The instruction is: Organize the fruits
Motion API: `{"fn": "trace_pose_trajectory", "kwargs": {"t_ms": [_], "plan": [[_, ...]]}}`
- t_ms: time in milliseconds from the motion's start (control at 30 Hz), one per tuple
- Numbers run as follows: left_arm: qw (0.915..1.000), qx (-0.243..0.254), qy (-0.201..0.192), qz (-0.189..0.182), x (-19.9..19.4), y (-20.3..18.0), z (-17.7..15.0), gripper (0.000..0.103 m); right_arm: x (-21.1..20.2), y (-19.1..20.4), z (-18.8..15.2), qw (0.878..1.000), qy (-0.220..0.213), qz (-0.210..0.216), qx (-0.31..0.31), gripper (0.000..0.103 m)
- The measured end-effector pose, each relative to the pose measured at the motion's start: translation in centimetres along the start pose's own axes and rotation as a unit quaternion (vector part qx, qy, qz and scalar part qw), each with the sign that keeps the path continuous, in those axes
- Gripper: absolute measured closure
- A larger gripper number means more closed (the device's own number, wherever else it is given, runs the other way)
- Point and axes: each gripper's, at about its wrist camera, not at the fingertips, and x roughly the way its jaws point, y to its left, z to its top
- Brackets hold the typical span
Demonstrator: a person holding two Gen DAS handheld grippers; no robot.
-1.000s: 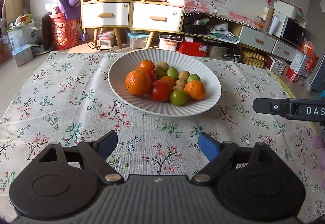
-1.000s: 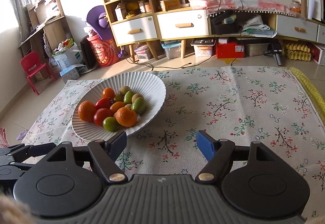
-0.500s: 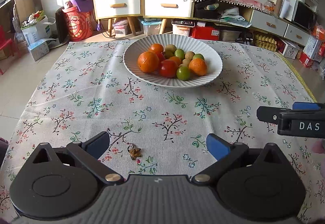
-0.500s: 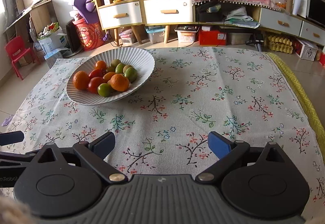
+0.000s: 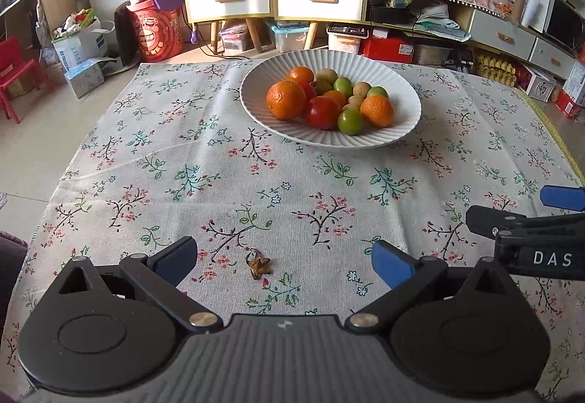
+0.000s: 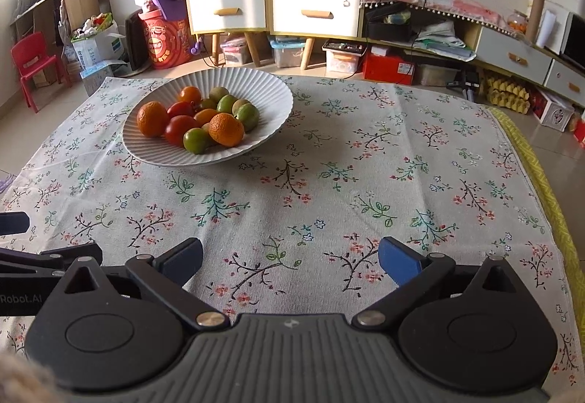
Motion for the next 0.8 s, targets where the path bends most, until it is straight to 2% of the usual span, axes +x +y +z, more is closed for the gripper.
{"fn": "trace_pose_trajectory", "kwargs": {"t_ms": [800], "plan": [[0.9998, 0.014, 0.003, 0.011, 0.24, -0.39, -0.36, 0.002, -0.21, 0.67, -0.17, 1.000, 0.008, 0.014, -0.003, 0.001]]}}
